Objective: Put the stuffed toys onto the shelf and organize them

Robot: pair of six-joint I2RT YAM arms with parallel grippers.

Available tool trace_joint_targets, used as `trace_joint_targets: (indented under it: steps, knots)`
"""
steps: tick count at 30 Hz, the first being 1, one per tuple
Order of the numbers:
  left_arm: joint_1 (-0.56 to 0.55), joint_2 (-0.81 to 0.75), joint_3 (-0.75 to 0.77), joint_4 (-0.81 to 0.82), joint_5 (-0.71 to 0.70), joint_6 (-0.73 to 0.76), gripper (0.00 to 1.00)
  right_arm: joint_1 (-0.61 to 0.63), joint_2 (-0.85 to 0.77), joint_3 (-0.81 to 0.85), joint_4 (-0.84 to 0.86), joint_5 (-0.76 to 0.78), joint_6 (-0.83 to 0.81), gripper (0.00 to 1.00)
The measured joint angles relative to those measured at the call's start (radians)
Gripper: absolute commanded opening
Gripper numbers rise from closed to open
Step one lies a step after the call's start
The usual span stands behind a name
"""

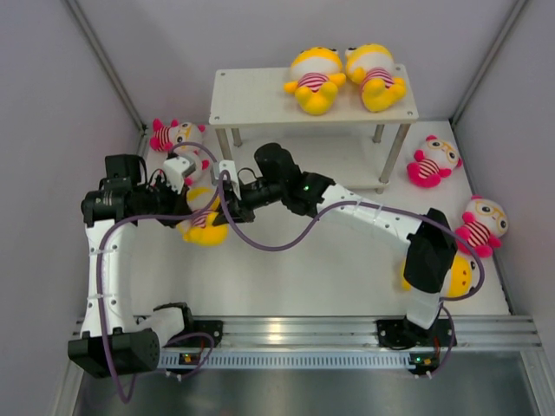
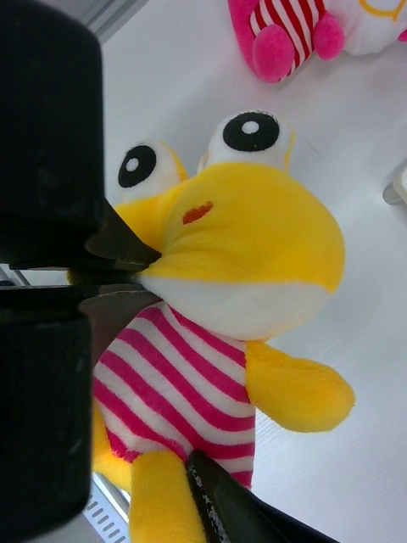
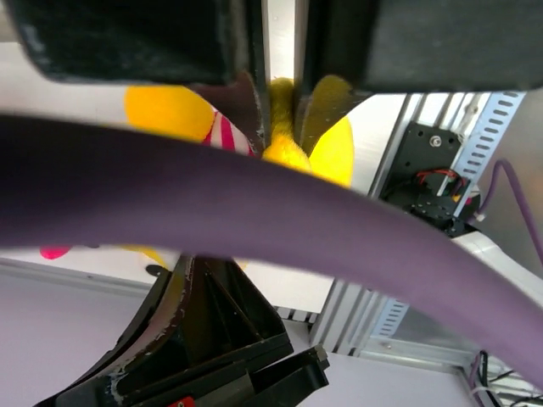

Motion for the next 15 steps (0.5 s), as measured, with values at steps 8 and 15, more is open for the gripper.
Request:
trace_joint_targets:
  steps: [8,15]
  knots:
    - [-0.005,0.005,0.011,-0.002,-0.056,-0.048,0.42,0.000,-0.033,-0.040,0.016,0.067,0.013,0.00]
    - [-0.007,0.059,0.140,0.001,-0.222,-0.211,0.69,0.000,-0.111,-0.062,0.011,0.114,-0.003,0.00]
